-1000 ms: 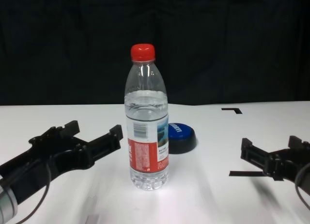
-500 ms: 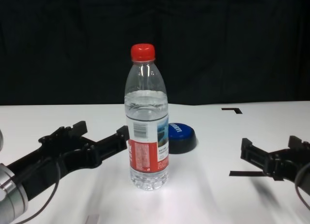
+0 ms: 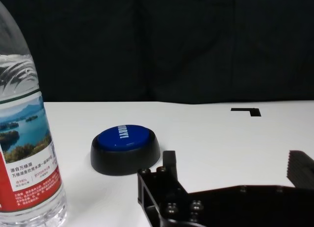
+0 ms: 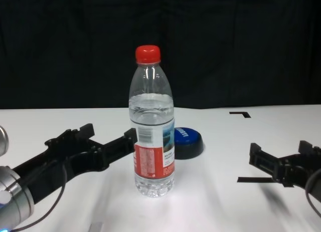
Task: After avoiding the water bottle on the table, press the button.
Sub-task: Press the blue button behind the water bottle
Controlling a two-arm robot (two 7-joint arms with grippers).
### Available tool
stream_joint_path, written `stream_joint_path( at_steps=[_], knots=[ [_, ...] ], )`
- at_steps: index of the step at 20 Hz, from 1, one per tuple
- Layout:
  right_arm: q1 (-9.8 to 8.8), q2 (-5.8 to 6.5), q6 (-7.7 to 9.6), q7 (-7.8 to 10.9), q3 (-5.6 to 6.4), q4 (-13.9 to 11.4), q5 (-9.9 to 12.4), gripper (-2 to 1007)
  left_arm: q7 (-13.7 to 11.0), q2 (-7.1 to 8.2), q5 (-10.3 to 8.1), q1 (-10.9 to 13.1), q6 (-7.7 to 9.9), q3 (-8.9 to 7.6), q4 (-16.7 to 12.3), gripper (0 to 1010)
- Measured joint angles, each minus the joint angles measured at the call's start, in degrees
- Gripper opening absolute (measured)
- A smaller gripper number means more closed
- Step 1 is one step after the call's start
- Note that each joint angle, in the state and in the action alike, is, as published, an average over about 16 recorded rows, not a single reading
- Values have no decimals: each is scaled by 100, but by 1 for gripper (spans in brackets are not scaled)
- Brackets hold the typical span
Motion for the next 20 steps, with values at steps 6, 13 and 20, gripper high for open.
stream_joint_path(
  at_steps=[6, 13, 20],
  knots=[
    [0, 0, 0, 0, 0, 0, 0, 1003, -45, -1, -23, -118, -14, 64, 105, 1003],
    [0, 0, 0, 0, 0, 0, 0, 1003, -78, -9, -37, -245, -33, 137, 216, 1003],
    [0, 0, 0, 0, 0, 0, 0, 1003, -107, -24, -51, -366, -58, 197, 322, 1003]
  ],
)
